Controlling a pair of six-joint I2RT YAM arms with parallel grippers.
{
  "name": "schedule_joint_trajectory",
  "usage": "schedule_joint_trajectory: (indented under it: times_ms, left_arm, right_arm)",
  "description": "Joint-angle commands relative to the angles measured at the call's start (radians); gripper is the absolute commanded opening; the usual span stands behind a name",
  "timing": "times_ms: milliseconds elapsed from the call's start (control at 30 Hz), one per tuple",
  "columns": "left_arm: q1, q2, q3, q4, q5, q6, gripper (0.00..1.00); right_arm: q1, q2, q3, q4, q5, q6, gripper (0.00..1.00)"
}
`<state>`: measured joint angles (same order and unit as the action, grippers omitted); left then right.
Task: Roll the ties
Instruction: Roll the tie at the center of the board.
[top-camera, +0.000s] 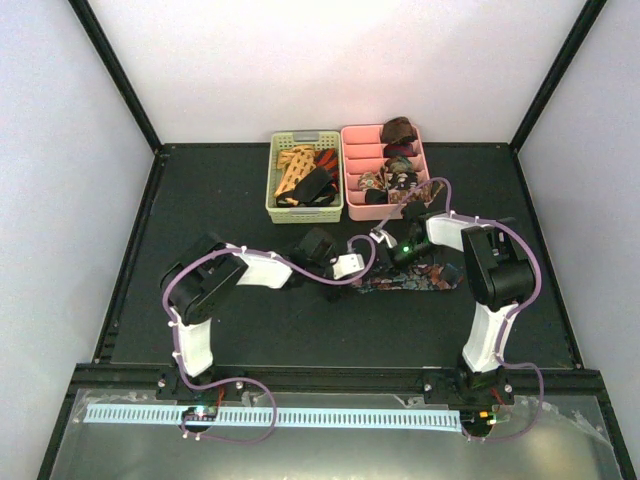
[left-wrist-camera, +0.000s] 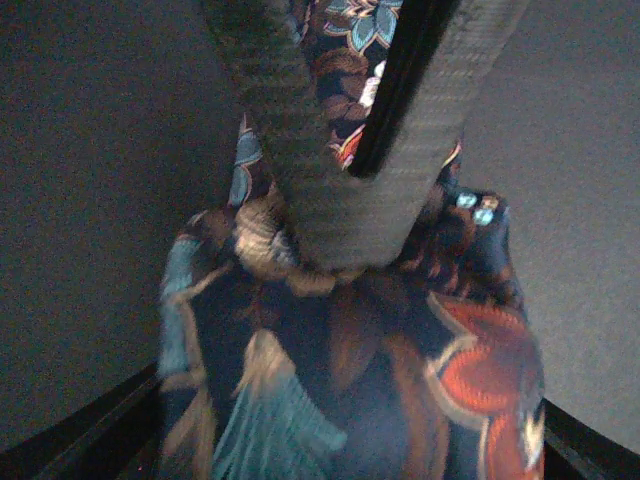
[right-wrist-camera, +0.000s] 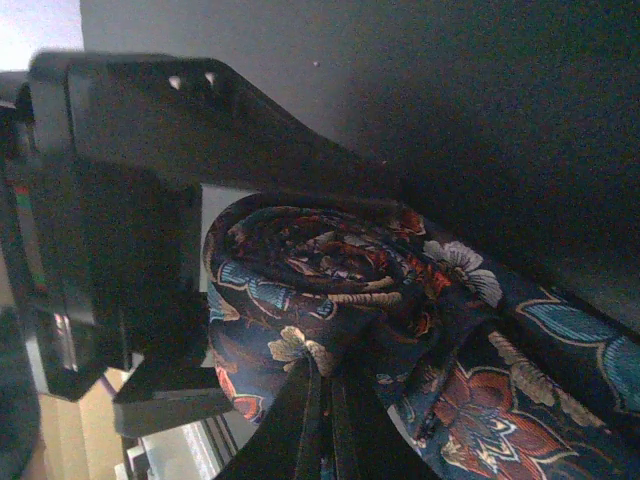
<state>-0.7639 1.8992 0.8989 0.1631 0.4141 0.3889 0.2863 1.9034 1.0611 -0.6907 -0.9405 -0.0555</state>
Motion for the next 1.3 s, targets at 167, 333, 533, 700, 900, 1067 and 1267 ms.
schedule_joint_trajectory:
  times_ms: [167, 333, 533, 700, 900, 1067, 1267]
  left_arm:
    - [0.038, -0.119, -0.069, 0.117, 0.114, -0.017, 0.87]
    - [0.041, -0.094, -0.111, 0.225, 0.178, -0.068, 0.9]
    - [0.041, -0.013, -0.158, 0.452, 0.232, -0.138, 0.93]
    - [0.037, 0.07, -0.148, 0.6, 0.247, -0.186, 0.93]
    - [0.056, 0.028, -0.203, 0.647, 0.217, -0.192, 0.94]
    - [0.061, 0.001, -0.255, 0.618, 0.19, -0.179, 0.94]
    - [0.059, 0.016, -0.239, 0.651, 0.147, -0.251, 0.94]
  right_arm:
    - [-0.019, 0.006, -0.045, -0.023, 0.24, -0.03, 0.02]
    - [-0.029, -0.013, -0.061, -0.04, 0.318, -0.026, 0.02]
    - [-0.024, -0.007, -0.056, -0.056, 0.341, -0.016, 0.02]
    - [-0.005, 0.028, -0.062, -0.022, 0.334, -0.01, 0.02]
    - [0.007, 0.084, -0.018, 0.041, 0.28, 0.025, 0.02]
    - [0.017, 0.075, -0.033, 0.134, 0.251, 0.062, 0.02]
    - [0.019, 0.073, -0.073, 0.15, 0.245, 0.073, 0.02]
